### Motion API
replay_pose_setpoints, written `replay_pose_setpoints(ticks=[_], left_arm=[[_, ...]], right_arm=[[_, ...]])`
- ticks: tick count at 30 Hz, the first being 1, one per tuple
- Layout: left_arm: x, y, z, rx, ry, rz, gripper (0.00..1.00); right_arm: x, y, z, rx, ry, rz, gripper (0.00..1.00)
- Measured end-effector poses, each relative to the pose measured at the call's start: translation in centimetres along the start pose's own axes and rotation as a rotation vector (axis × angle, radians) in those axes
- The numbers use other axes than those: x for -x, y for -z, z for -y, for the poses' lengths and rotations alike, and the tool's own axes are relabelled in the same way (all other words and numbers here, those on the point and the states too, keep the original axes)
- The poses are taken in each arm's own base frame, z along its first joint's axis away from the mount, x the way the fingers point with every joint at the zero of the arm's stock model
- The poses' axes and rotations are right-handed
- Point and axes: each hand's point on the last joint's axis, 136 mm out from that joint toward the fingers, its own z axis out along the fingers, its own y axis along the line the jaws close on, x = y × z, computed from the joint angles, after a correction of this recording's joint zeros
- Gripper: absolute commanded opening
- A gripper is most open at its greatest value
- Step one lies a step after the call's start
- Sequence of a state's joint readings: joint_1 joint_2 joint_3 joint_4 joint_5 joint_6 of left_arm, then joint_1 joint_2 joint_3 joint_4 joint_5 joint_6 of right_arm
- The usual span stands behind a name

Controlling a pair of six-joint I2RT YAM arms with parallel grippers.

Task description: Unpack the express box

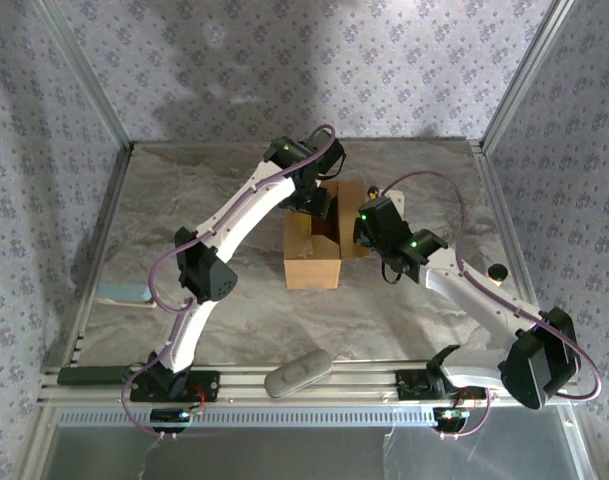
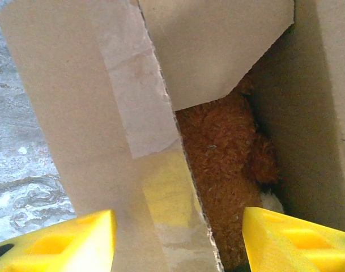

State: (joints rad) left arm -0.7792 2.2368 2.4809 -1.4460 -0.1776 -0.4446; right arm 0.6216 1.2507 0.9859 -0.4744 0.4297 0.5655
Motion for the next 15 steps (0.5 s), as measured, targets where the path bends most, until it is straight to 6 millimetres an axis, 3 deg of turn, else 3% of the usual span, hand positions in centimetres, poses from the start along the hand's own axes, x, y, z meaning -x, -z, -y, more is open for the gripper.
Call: replay_pose_setpoints(ticks=[15], left_arm=[[-0.2,-0.5,-1.5,0.091,-0.024,-0.001,0.59]], right_arm=[[0.1,0.2,-0.3,0.000,0.006,0.003,0.68]])
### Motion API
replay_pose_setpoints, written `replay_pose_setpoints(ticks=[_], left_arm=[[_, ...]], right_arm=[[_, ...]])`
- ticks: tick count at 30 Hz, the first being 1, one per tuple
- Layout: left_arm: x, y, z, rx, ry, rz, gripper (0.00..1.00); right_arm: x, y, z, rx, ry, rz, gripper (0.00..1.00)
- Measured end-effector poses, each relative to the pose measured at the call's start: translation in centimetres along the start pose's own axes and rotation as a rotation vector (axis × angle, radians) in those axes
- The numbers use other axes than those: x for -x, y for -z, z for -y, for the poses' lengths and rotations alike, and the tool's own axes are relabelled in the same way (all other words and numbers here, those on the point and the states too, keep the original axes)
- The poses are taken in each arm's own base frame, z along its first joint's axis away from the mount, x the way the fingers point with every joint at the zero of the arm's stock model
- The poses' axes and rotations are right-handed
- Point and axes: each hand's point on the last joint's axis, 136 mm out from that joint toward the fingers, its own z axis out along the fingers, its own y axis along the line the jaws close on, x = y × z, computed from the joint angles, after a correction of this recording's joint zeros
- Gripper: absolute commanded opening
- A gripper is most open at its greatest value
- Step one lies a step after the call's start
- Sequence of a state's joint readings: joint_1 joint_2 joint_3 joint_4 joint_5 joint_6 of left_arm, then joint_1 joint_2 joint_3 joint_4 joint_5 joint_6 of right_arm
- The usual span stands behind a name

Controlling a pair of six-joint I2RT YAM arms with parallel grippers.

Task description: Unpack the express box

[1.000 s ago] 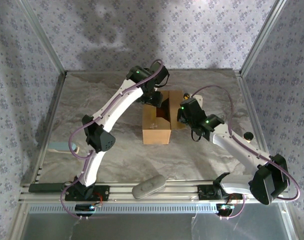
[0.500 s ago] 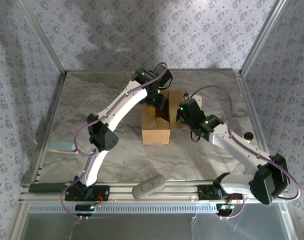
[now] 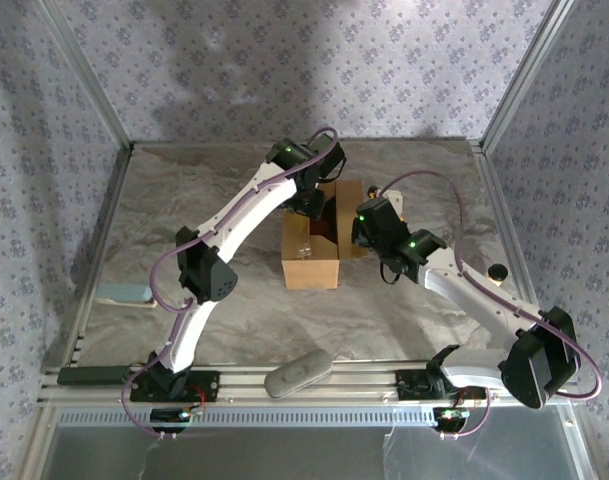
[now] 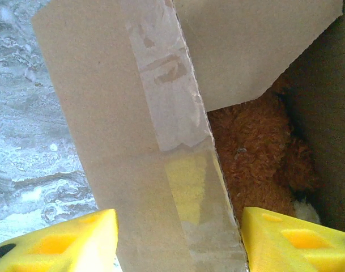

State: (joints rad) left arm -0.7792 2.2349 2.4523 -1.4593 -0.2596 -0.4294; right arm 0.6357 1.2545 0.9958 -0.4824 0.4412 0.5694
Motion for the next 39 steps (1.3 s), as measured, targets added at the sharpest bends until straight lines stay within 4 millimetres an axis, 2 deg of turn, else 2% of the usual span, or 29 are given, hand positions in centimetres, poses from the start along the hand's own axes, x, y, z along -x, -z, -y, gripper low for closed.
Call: replay_pose_setpoints(ticks=[9,23,30,39], left_arm=[[0.0,1.1,-1.0,0.011,0.007,0.025,0.59],[-0.3,3.4,-4.8,0.016,0.066,0.080,0.59],[-0.9,3.8,-7.0,0.015,0.112,0.109,0.60],[-2.2,3.0,-9.5,-0.016,0.182,0.126,0.60]], right_arm=[[-0.2,-0.1,-0.2,-0.014,0.017,-0.006,0.68],[-0.1,0.0,-0.4,-0.045,0.045,-0.007,0.68],[-0.4,-0.3,-0.4,-0.061,0.058,-0.022,0.68],[-0.2,-0.5,-1.0,-0.069,0.070,-0.026,0.68]])
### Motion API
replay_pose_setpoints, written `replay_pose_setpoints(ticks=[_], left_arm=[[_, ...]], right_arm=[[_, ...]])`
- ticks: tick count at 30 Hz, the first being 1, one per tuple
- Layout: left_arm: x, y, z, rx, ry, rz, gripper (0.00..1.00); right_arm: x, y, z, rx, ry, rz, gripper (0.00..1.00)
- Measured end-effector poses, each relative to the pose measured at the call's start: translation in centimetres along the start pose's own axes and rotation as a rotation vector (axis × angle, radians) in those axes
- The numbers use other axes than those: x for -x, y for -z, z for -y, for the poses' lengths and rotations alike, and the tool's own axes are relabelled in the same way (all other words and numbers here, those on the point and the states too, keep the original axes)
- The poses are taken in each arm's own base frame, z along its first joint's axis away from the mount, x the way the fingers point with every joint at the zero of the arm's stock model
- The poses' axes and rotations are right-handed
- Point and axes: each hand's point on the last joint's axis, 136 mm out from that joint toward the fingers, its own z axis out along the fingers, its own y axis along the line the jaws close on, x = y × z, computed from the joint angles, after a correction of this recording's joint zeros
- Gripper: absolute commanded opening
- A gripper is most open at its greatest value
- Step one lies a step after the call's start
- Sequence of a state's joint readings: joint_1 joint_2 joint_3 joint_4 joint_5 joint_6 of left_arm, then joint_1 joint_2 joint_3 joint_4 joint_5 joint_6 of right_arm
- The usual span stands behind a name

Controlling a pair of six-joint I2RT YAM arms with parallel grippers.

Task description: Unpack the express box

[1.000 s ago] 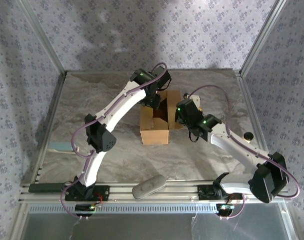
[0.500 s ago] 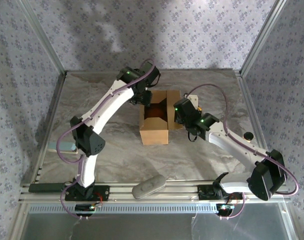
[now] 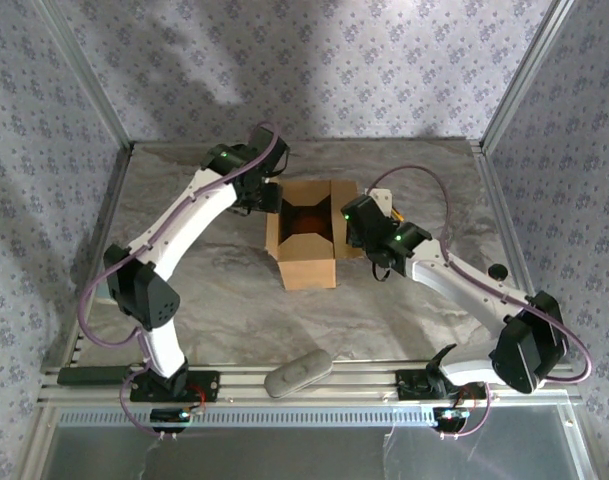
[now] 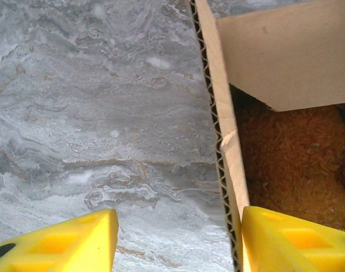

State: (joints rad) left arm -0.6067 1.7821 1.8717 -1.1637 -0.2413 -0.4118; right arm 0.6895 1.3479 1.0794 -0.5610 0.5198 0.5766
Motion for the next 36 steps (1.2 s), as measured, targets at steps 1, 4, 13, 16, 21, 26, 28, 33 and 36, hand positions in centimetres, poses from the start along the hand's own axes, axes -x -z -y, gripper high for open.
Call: replay_pose_setpoints(ticks=[1,4,13,16,21,26,28,33,36], left_arm=[[-0.2,-0.2,-0.4,-0.002,0.009,-0.004,0.60],[-0.8,-0.9,-1.5,-0.013,0.040,-0.018,0.60],[-2.6,-3.0,-2.5,-0.083,0.101,-0.034,0.60],[-3.3,-4.0,-2.3,-0.101,0.108,-0.043,0.60],[-4.8,-5.8,-2.0,-0.119,0.128,-0.079,0.59],[-5.9,-6.7,-1.8,-0.132,0.149,-0.102,0.59],[-6.2,-6.6,-1.9,-0.133,0.165,-0.097,0.59],[-8.1,-6.0,-1.7,-0.141,0.201,-0.093,0.59],[-9.5,-5.3,-0.7,-0.153,0.194,-0.101,0.59]], right_arm=[[0.0,0.0,0.0,-0.003,0.002,-0.003,0.68],[-0.1,-0.1,0.0,-0.013,0.007,-0.007,0.68],[-0.4,-0.7,-0.2,-0.041,0.029,-0.026,0.68],[-0.5,-1.0,-0.4,-0.051,0.040,-0.039,0.68],[0.2,-1.8,-0.9,-0.058,0.068,-0.047,0.68],[2.0,-3.2,-1.9,-0.051,0.095,-0.043,0.68],[2.8,-4.0,-2.4,-0.049,0.114,-0.039,0.68],[4.7,-6.3,-4.2,-0.023,0.166,-0.024,0.68],[6.0,-7.4,-5.4,0.018,0.182,0.007,0.68]])
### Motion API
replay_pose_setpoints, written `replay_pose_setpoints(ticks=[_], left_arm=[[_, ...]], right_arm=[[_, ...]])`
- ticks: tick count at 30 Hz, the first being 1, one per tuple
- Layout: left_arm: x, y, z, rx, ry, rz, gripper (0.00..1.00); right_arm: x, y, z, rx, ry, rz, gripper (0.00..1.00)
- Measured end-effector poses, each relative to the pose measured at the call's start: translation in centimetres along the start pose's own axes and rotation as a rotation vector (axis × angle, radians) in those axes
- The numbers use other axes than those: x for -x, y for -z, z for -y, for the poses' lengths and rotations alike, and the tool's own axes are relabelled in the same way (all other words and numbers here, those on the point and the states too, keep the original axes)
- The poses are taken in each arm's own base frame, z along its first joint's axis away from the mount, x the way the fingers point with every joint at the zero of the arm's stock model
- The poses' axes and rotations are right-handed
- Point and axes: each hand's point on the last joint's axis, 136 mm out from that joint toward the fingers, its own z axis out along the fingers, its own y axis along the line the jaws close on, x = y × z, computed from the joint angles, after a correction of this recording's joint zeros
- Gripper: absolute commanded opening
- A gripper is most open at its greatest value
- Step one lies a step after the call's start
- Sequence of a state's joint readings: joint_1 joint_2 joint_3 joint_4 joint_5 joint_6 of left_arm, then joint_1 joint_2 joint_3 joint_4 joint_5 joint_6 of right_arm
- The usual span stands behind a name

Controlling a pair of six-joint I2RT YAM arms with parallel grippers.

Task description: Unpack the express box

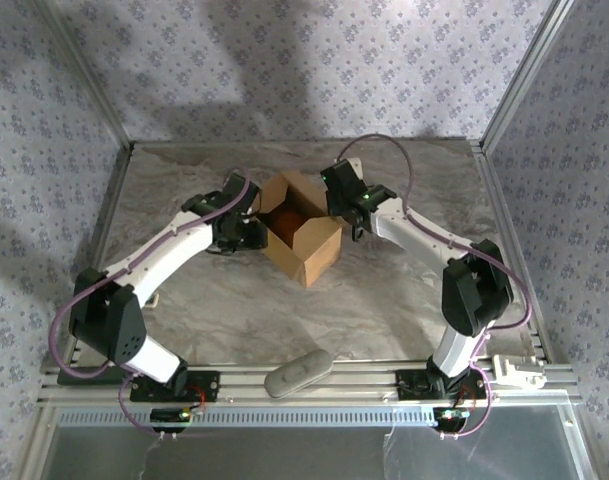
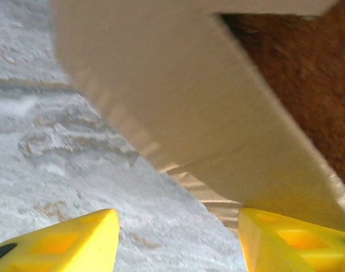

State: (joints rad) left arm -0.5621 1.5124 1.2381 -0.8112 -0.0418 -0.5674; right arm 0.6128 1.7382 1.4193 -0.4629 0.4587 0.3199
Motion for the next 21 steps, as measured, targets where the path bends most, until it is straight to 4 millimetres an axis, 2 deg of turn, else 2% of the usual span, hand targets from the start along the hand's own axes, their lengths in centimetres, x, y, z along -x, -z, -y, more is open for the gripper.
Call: replay_pose_setpoints(ticks=[4,8,13,21], left_arm=[[-2.2,0.4,1.8,-0.031,-0.032,-0.021,0.59],[-3.5,1.0,2.7,-0.056,-0.049,-0.044,0.59],[-3.8,2.4,2.5,-0.069,-0.032,-0.033,0.59],[-4.0,6.2,1.9,-0.113,-0.032,0.025,0.61]], right_arm=[[2.3,-1.0,-2.1,0.080,0.017,0.059,0.68],[3.7,-2.0,-4.6,0.161,0.035,0.094,0.68],[4.7,-2.9,-7.0,0.247,0.054,0.118,0.67],[4.9,-1.8,-9.2,0.337,0.102,0.126,0.70]])
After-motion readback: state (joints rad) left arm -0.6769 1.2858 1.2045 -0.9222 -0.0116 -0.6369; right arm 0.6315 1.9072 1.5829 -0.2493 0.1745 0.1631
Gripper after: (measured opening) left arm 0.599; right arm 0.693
